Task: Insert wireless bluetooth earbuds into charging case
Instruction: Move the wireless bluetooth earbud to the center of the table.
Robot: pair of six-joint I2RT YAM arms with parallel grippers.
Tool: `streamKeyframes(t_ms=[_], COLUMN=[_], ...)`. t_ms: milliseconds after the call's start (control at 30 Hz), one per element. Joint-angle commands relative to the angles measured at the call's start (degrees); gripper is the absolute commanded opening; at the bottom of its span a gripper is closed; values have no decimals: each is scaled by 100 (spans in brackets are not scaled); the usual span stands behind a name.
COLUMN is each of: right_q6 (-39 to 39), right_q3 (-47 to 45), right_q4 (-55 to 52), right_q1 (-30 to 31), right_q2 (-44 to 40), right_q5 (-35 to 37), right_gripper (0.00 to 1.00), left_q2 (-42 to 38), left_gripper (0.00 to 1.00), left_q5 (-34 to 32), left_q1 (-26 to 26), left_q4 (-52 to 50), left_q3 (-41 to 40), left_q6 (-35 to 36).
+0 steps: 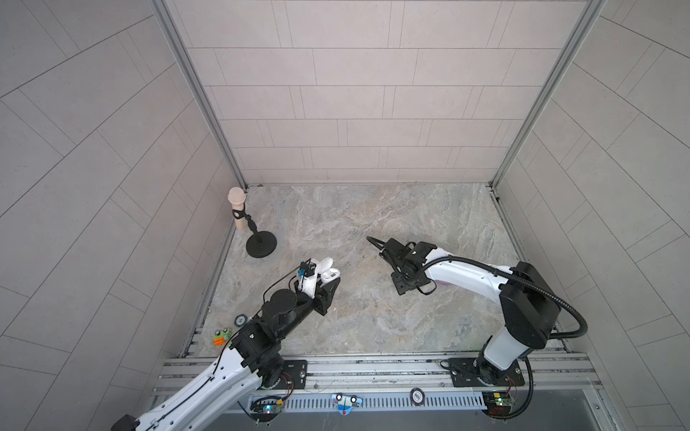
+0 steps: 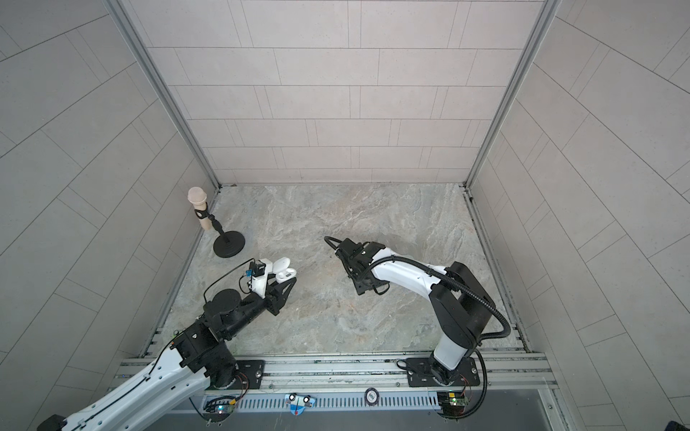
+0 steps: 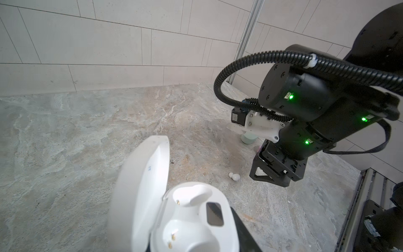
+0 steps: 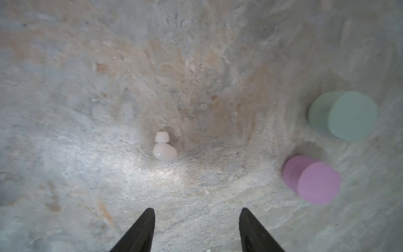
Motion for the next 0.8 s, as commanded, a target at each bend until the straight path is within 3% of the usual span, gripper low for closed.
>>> streamKeyframes(t_ms=[0,433,767], right_q6=[261,-456,-666], right_q3=[-167,397,292], right_q4=[536,317,249], right_q1=[-50,37,-46], right_q2=[-103,1111,1029], right_q5=[-798,517,1115], right_gripper=[65,63,60], left_q2=[26,-24,49], left_gripper=[13,13,13], left_q5=[76,80,81], left_q1=[22,22,23], left_q4=[229,221,253], left_q3=[229,191,196], left_q6=[72,88,86])
